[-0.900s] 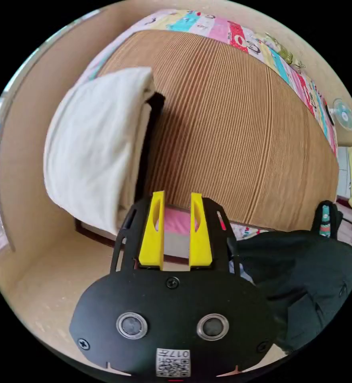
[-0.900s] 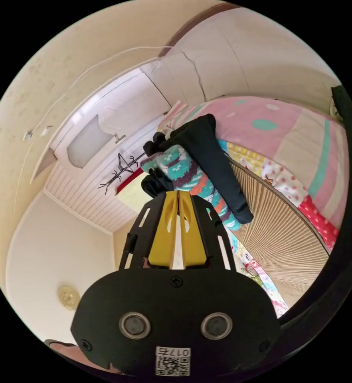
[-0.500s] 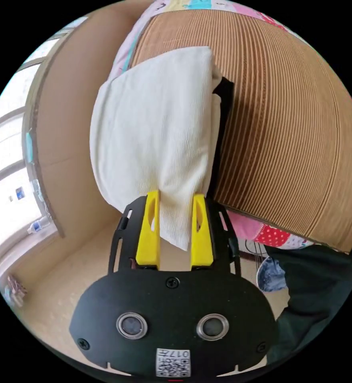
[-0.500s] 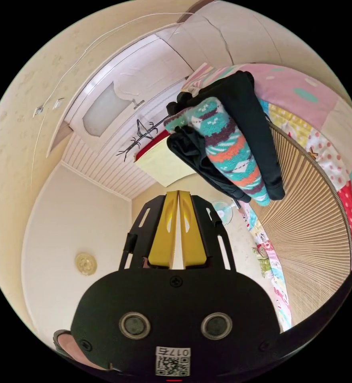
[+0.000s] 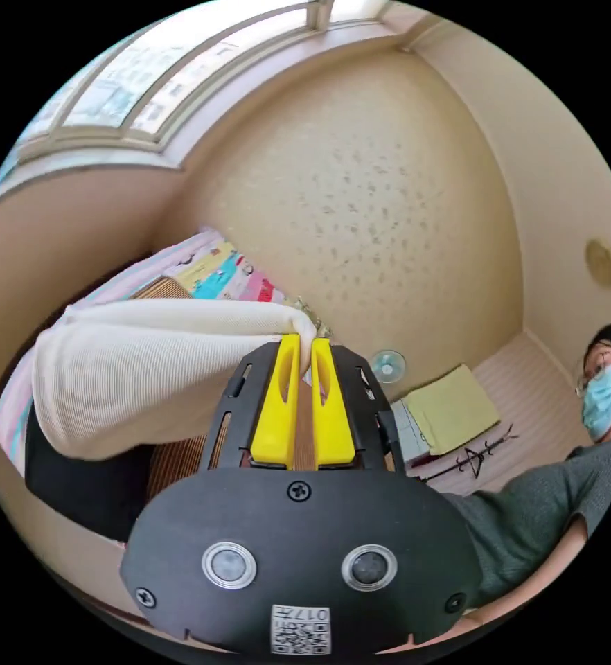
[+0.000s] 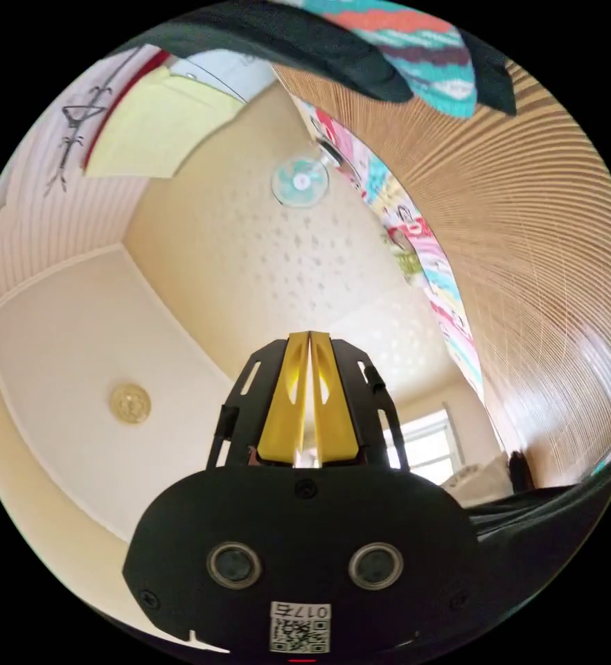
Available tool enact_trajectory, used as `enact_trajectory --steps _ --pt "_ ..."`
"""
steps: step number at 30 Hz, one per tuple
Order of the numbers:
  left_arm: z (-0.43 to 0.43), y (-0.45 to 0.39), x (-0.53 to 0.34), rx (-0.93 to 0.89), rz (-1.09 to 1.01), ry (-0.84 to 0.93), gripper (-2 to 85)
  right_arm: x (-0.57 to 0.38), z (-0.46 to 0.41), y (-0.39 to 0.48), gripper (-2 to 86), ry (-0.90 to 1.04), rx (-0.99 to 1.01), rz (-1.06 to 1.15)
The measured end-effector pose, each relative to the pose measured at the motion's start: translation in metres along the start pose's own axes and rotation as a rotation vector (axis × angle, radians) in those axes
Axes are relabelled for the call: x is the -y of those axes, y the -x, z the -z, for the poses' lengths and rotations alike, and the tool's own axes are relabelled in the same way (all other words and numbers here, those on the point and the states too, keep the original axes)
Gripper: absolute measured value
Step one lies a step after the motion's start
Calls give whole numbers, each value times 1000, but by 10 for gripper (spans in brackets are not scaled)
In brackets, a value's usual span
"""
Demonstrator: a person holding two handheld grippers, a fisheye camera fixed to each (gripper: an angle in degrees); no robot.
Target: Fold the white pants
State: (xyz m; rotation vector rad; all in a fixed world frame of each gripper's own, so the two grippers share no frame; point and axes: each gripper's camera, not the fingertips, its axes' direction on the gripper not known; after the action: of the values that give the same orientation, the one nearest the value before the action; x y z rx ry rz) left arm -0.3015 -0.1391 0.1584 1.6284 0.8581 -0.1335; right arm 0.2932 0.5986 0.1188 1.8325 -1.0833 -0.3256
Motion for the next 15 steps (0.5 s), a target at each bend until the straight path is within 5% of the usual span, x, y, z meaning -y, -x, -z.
enact_trajectory --steps 7,10,15 --pt "-85 -151 0 -542 -348 -208 25 28 -174 -111 68 674 -351 -268" --pt "-161 -219 0 -613 -450 -79 26 18 -226 -172 193 916 -444 -410" --pt "-331 -316 -33 -922 -533 150 23 36 -259 -252 298 976 -388 -581"
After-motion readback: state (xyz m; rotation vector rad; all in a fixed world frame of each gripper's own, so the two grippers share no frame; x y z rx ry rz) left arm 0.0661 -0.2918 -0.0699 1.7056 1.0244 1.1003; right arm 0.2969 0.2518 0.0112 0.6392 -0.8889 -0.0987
